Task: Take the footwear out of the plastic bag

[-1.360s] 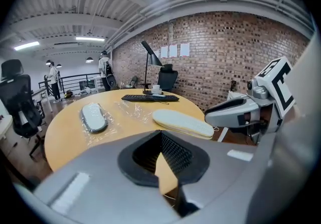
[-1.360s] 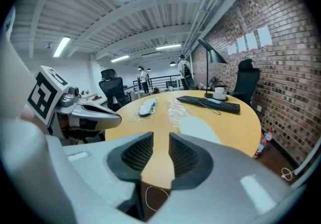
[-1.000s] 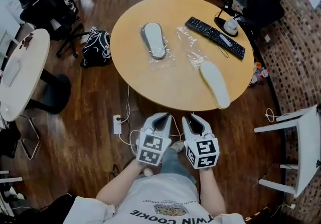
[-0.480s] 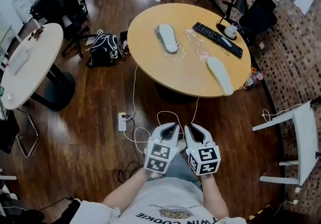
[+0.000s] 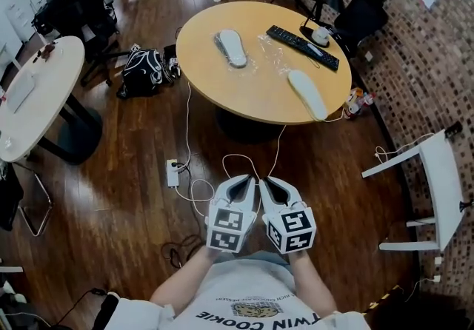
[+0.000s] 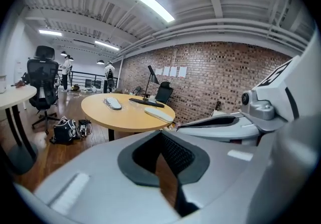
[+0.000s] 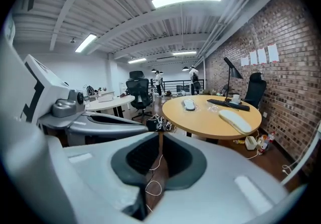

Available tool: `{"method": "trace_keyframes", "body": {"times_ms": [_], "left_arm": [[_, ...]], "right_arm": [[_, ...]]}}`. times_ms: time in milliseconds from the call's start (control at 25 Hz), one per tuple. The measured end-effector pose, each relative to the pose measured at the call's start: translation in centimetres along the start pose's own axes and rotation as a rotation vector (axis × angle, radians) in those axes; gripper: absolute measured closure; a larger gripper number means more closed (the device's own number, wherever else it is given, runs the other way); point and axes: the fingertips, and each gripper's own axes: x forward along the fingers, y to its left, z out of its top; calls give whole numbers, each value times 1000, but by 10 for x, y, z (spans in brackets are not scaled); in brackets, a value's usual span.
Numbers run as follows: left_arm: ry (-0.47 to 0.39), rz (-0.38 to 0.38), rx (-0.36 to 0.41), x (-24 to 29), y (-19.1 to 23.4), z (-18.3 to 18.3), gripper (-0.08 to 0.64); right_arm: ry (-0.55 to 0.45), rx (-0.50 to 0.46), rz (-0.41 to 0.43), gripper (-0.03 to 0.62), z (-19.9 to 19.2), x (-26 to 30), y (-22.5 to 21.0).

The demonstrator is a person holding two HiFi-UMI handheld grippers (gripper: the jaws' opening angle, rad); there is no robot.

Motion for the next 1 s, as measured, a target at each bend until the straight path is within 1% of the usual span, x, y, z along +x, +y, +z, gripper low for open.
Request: {"method": "trace_keyframes", "body": {"times_ms": [160,400,560,800,1000], "left_arm": [[-3,10,7,-10,-17,-2,557],[7,29,51,-22,-60,-9,557],[10,45,83,-28,-77,-12,557],[23,75,106,-42,-80,-17,557],[30,89,96,-45,-77,-19,557]], "right_arm": [[-15,17,6,587,-7,-20,3],[-44,71,9,589,-23,-58,-7],[-64,90,20,589,-29,-71,-8],[-81,82,42,589,-29,-77,4],[-80,77,58,589,-30,-77,9]]}}
